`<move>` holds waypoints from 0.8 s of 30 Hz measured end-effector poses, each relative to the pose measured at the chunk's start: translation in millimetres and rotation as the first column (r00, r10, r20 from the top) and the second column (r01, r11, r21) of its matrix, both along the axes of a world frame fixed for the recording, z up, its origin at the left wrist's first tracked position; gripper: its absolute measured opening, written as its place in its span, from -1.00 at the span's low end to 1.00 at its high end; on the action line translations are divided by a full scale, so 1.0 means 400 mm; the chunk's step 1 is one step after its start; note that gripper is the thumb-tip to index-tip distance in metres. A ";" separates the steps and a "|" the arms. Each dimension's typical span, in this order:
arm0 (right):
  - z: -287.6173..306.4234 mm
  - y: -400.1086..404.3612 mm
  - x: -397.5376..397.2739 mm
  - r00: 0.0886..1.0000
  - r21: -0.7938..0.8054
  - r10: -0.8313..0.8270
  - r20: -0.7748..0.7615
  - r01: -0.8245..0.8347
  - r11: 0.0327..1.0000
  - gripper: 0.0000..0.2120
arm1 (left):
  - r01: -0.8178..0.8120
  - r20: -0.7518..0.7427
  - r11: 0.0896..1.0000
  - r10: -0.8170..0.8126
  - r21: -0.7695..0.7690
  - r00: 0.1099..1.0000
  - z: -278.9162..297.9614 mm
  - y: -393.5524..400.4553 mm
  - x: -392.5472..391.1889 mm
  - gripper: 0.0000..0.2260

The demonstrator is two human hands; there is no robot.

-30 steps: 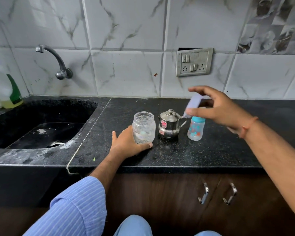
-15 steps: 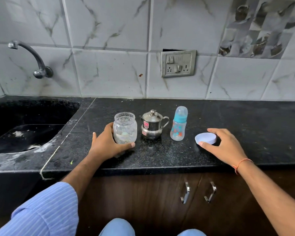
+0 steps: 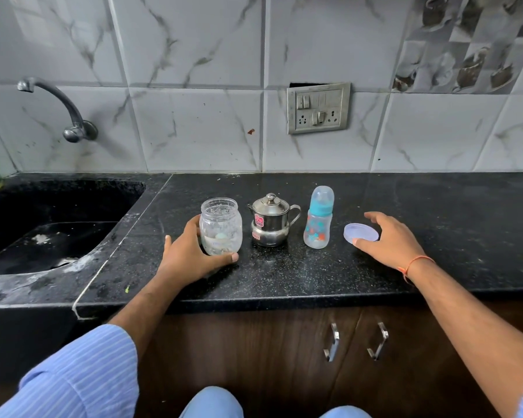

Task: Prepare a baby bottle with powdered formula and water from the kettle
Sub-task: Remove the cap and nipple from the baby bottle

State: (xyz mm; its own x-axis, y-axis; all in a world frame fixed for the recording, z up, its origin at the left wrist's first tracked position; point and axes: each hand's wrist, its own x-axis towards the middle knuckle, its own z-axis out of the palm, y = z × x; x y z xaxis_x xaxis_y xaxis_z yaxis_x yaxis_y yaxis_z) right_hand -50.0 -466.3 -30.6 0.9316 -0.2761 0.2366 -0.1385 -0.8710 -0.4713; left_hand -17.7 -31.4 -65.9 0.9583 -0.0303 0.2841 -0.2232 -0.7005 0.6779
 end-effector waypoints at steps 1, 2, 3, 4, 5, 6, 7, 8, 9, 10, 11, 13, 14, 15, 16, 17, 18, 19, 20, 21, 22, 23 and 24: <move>0.006 0.005 -0.004 1.000 0.000 0.005 0.016 -0.005 1.000 -0.23 | 0.003 0.002 1.000 -0.003 -0.003 1.000 0.002 -0.001 -0.002 0.25; 0.013 0.010 -0.008 0.999 -0.002 0.015 0.041 -0.015 1.000 -0.24 | 0.006 0.005 1.000 -0.006 -0.010 1.000 0.003 -0.002 -0.004 0.26; 0.020 0.015 -0.012 0.997 -0.002 0.033 0.074 -0.033 0.999 -0.26 | 0.006 0.011 1.000 -0.006 -0.019 1.000 0.004 -0.003 -0.005 0.26; 0.026 0.023 -0.016 0.992 0.003 0.059 0.112 -0.060 0.998 -0.28 | 0.005 0.021 1.000 -0.004 -0.030 1.000 0.006 -0.003 -0.005 0.27; 0.032 0.032 -0.019 0.985 0.013 0.088 0.149 -0.091 0.996 -0.30 | 0.003 0.035 0.999 -0.001 -0.042 0.999 0.007 -0.003 -0.005 0.27; 0.039 0.043 -0.020 0.977 0.025 0.114 0.182 -0.121 0.992 -0.32 | -0.001 0.052 0.999 0.004 -0.053 0.999 0.008 -0.003 -0.006 0.27; 0.046 0.055 -0.021 0.969 0.037 0.136 0.205 -0.146 0.989 -0.32 | -0.008 0.073 0.998 0.013 -0.060 0.997 0.008 -0.003 -0.008 0.28; 0.053 0.069 -0.019 0.964 0.048 0.154 0.218 -0.168 0.985 -0.32 | -0.023 0.100 0.998 0.029 -0.057 0.995 0.009 -0.003 -0.011 0.29; 0.060 0.083 -0.017 0.961 0.063 0.170 0.219 -0.187 0.980 -0.31 | -0.046 0.136 0.998 0.052 -0.045 0.989 0.010 -0.004 -0.015 0.30; 0.066 0.098 -0.011 0.960 0.091 0.182 0.211 -0.205 0.974 -0.29 | -0.074 0.183 0.997 0.079 -0.032 0.980 0.011 -0.004 -0.020 0.30; 0.071 0.112 -0.005 0.961 0.131 0.192 0.197 -0.220 0.967 -0.28 | -0.097 0.239 0.995 0.101 -0.027 0.966 0.011 -0.006 -0.026 0.27; 0.076 0.139 0.008 0.962 0.214 0.213 0.171 -0.247 0.945 -0.29 | -0.114 0.356 0.993 0.118 -0.033 0.927 0.012 -0.012 -0.042 0.17; 0.075 0.151 0.016 0.962 0.248 0.220 0.164 -0.256 0.934 -0.32 | -0.113 0.411 0.993 0.117 -0.036 0.904 0.012 -0.015 -0.051 0.10; 0.072 0.161 0.025 0.962 0.277 0.221 0.160 -0.259 0.925 -0.35 | -0.110 0.464 0.993 0.114 -0.036 0.879 0.013 -0.018 -0.058 0.04; 0.070 0.169 0.032 0.964 0.300 0.215 0.158 -0.255 0.919 -0.37 | -0.106 0.514 0.994 0.105 -0.029 0.851 0.014 -0.019 -0.064 -0.02; 0.068 0.176 0.039 0.966 0.315 0.207 0.155 -0.247 0.916 -0.39 | -0.098 0.559 0.995 0.086 -0.008 0.825 0.014 -0.021 -0.070 -0.06; 0.066 0.181 0.045 0.968 0.320 0.199 0.151 -0.239 0.917 -0.40 | -0.082 0.597 0.996 0.049 0.028 0.801 0.014 -0.022 -0.075 -0.09; 0.066 0.185 0.048 0.970 0.314 0.194 0.148 -0.232 0.921 -0.41 | -0.059 0.628 0.995 -0.003 0.079 0.778 0.013 -0.024 -0.079 -0.12; 0.066 0.188 0.049 0.970 0.300 0.192 0.146 -0.229 0.926 -0.43 | -0.036 0.650 0.989 -0.064 0.140 0.758 0.011 -0.029 -0.083 -0.13; 0.069 0.191 0.046 0.970 0.283 0.195 0.145 -0.230 0.931 -0.45 | -0.011 0.658 0.979 -0.127 0.202 0.743 0.010 -0.036 -0.089 -0.15; 0.070 0.196 0.041 0.968 0.270 0.205 0.144 -0.238 0.933 -0.47 | 0.022 0.651 0.967 -0.188 0.254 0.735 0.009 -0.048 -0.096 -0.15; 0.071 0.203 0.034 0.965 0.263 0.221 0.143 -0.253 0.931 -0.48 | 0.069 0.633 0.954 -0.246 0.291 0.734 0.008 -0.061 -0.103 -0.16; 0.069 0.212 0.026 0.961 0.256 0.239 0.142 -0.269 0.929 -0.47 | 0.142 0.601 0.942 -0.305 0.303 0.739 0.007 -0.077 -0.109 -0.17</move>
